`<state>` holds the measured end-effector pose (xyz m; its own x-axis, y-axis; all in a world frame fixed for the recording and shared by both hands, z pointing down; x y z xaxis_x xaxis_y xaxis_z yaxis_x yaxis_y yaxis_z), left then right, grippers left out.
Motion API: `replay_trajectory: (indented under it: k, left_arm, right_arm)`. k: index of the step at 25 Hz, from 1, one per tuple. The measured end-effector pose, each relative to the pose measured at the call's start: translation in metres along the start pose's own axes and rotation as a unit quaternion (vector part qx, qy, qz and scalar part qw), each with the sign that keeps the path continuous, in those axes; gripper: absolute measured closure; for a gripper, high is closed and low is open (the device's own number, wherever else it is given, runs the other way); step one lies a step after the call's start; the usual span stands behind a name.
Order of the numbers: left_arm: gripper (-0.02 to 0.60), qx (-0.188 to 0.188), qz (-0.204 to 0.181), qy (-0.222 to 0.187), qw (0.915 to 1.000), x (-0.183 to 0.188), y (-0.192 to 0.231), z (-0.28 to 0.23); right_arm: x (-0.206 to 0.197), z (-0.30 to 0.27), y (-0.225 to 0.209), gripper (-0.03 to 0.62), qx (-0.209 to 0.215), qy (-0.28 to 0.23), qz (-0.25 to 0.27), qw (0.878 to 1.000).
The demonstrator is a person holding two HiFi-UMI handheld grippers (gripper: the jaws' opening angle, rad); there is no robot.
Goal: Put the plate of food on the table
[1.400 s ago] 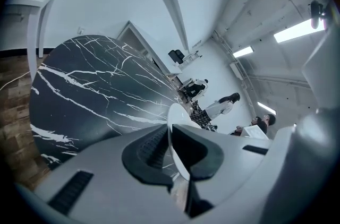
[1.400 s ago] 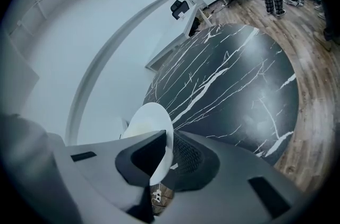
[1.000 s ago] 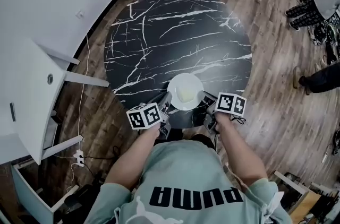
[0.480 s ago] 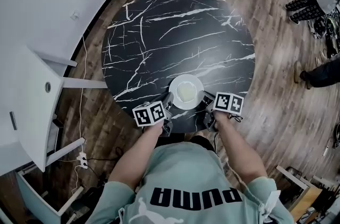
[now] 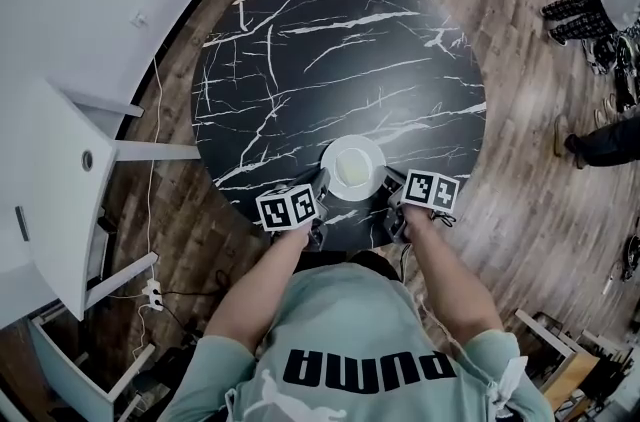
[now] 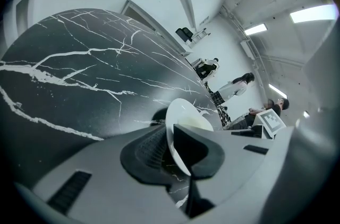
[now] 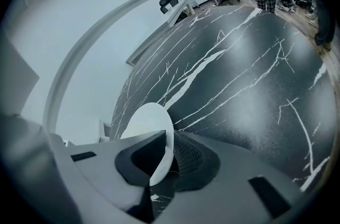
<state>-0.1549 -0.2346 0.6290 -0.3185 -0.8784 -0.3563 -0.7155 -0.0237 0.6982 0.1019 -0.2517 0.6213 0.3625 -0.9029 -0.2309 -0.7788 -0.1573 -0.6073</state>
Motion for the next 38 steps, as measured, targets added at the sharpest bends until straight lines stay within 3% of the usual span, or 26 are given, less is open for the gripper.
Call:
replay_trajectory:
  k: [16, 24, 26, 38]
  left_arm:
    - [0.534, 0.022, -0.024, 0.005, 0.9994, 0.002, 0.000, -0.014]
    - [0.535, 0.038, -0.020, -0.017, 0.9989, 0.004, 0.002, 0.007]
    - [0.564, 0.038, -0.018, -0.016, 0.9990, 0.004, -0.003, 0.018]
    - [0.574, -0.026, 0.020, -0.047, 0.9984, -0.054, -0.062, 0.082]
  right_arm:
    - [0.004, -0.005, -0.007, 0.549, -0.008, -0.019, 0.017, 1.000]
    - [0.010, 0.018, -0.016, 0.549, -0.021, -0.059, 0.011, 0.998]
    - [0.009, 0.026, -0.015, 0.551, -0.016, -0.065, 0.008, 0.998]
    - [-0.049, 0.096, 0.017, 0.585, 0.061, -0.060, 0.012, 0.996]
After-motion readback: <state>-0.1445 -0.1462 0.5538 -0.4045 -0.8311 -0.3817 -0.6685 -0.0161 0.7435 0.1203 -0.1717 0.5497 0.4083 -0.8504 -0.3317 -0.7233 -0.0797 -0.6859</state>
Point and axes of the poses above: the fingertips, and each gripper's own axes: z backward along the fingers, y to its left, x out of its top, the point moved 10 cm from there along z, backward along the fingers, and after that the axes turned 3 degrees about -x, right-handed, at the moved point
